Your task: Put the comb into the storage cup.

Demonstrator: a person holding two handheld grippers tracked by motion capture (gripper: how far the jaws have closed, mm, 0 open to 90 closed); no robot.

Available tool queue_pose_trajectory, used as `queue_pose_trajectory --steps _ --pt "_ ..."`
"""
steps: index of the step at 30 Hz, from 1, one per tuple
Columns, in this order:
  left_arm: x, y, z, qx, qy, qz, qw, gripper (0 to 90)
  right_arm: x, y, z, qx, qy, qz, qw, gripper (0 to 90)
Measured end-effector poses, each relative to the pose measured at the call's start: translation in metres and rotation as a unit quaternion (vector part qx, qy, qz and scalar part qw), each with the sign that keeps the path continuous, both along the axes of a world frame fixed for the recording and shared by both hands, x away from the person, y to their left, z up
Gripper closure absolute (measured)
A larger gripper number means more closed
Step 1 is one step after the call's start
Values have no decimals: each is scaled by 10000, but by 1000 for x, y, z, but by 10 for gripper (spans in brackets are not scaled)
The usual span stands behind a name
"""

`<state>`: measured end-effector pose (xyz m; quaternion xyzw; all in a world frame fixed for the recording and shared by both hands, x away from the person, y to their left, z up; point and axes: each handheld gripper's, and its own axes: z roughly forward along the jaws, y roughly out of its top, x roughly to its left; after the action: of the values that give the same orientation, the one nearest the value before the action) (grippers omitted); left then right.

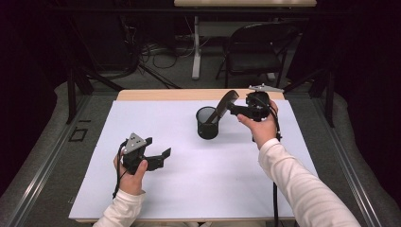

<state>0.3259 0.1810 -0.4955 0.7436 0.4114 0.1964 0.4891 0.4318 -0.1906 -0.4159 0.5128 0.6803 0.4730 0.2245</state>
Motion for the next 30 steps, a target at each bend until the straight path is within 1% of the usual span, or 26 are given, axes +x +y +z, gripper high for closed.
queue_pose_trajectory --steps 3,9,13,17,19,23,30 --pt "0 0 0 4 1 5 10000 158 -2 0 1 -72 34 68 9999 146" --pt "0 0 0 -4 -2 -7 10000 158 -7 -2 5 19 33 95 9999 137" --pt "0 1 0 -16 2 8 10000 158 -10 -3 6 80 59 216 9997 127" --pt "0 1 1 -41 10 19 10000 158 -15 -5 7 50 74 288 9995 114" --pt "0 1 1 -45 6 4 10000 158 -17 -5 7 43 90 374 9992 114" --pt "0 2 1 -60 -1 8 10000 158 -24 -7 7 24 72 523 9986 103" --pt "0 3 1 -92 -9 23 10000 158 -35 -7 6 -14 2 671 9977 90"
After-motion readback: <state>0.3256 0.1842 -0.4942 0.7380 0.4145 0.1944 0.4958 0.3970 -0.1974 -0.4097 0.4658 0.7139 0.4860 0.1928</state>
